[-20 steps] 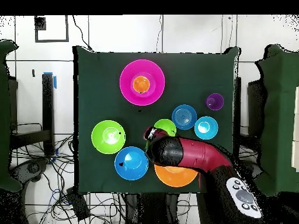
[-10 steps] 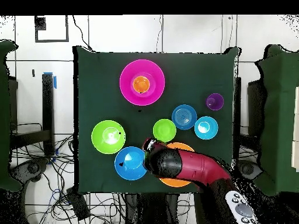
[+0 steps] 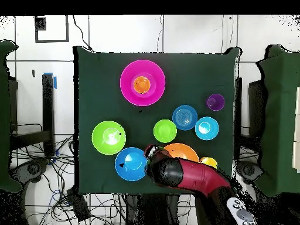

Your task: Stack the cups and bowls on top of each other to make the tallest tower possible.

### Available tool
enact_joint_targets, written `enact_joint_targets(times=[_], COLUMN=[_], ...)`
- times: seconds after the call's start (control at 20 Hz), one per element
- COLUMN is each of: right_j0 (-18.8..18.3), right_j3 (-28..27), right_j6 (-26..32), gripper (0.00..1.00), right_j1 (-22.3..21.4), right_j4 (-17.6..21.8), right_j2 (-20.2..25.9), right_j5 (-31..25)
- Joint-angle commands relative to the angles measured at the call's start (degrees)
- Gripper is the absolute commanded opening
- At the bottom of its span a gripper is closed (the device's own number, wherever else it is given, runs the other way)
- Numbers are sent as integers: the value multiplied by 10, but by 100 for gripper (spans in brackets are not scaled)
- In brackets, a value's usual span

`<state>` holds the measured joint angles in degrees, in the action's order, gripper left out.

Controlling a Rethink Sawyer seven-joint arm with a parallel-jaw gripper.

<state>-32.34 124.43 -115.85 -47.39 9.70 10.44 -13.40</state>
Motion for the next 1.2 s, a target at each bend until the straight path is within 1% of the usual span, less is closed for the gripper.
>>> enact_joint_targets(times=[0.05, 0.25, 0.5, 0.65, 0.7, 0.75, 0.85, 1.0, 1.2], right_j0=[-17, -22, -23, -2, 3, 10, 19, 23, 23], right_j3=[38, 30, 15, 4, 1, -4, -5, 4, 27], right_j6=[-62, -59, -54, -73, -77, -85, -94, -99, -100], gripper=[100, 100, 100, 100, 100, 100, 100, 100, 100], right_j1=[46, 79, 106, 138, 148, 167, 182, 182, 147], right_j4=[20, 30, 36, 29, 26, 20, 11, 1, -15], right_j2=[-2, -8, -15, -23, -23, -22, -18, -8, 9], right_j5=[48, 81, 102, 142, 152, 170, 188, 193, 166])
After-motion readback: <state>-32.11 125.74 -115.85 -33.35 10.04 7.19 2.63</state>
